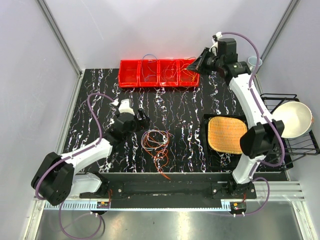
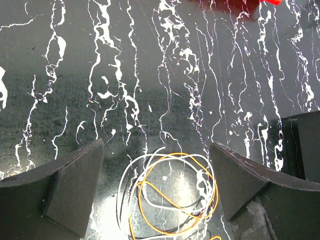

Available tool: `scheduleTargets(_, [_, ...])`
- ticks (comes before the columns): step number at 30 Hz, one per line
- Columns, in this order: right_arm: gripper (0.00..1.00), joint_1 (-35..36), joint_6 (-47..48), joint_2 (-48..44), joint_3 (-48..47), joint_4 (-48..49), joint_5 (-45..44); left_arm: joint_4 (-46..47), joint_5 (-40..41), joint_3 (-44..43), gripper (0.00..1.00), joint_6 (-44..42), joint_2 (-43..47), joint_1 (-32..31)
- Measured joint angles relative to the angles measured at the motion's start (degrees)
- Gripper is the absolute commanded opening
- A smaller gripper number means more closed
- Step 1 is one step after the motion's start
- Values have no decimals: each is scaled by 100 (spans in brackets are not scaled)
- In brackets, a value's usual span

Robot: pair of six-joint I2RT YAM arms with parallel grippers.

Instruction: Untangle the cables

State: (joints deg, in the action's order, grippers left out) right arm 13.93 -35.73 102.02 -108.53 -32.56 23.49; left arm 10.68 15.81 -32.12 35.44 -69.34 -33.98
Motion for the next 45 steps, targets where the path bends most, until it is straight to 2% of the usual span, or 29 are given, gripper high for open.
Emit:
scheduleTargets(7, [0, -199, 348, 1034, -1244, -461, -186, 24, 0, 0, 89, 0, 0, 0])
scheduleTargets(15, [0, -275, 852, 2782, -3862, -1191, -568, 85, 0, 2, 89, 0, 0, 0])
scheduleTargets(18, [0, -365, 960, 3239, -4448, -1338, -573, 105, 0, 2, 89, 0, 0, 0])
scheduleTargets(35, [0, -516, 1847, 4411, -4769, -911, -654, 173, 0, 0, 88, -7, -105, 0])
scheduleTargets(45, [0, -516, 2055, 4857, -4769, -146, -1252, 192, 0, -2, 88, -17, -168, 0])
